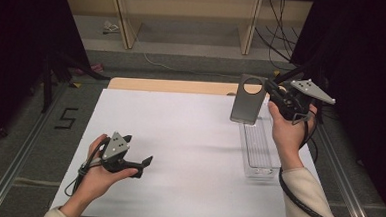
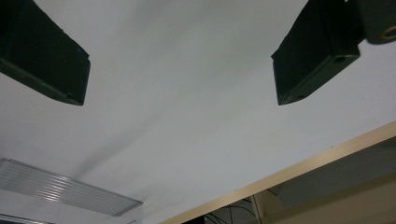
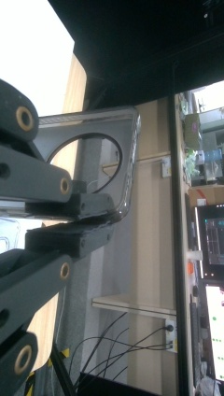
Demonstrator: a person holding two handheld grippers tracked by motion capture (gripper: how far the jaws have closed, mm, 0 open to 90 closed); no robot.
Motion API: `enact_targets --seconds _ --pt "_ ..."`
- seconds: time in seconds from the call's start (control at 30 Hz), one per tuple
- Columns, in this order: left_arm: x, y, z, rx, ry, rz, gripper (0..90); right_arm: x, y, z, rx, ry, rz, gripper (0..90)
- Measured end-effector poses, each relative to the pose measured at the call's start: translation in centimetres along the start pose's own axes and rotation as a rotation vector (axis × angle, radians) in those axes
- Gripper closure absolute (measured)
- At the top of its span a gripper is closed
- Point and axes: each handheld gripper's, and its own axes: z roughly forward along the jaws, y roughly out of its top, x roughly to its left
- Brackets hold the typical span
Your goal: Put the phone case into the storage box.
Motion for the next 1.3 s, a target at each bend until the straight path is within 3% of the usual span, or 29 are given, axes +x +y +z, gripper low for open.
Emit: enact_targets --seconds 1.3 --pt "0.1 0.0 0.0 -0.002 0.001 -0.002 3.4 -1.3 0.4 -0.5 -0.015 -0.049 -0.013 84.8"
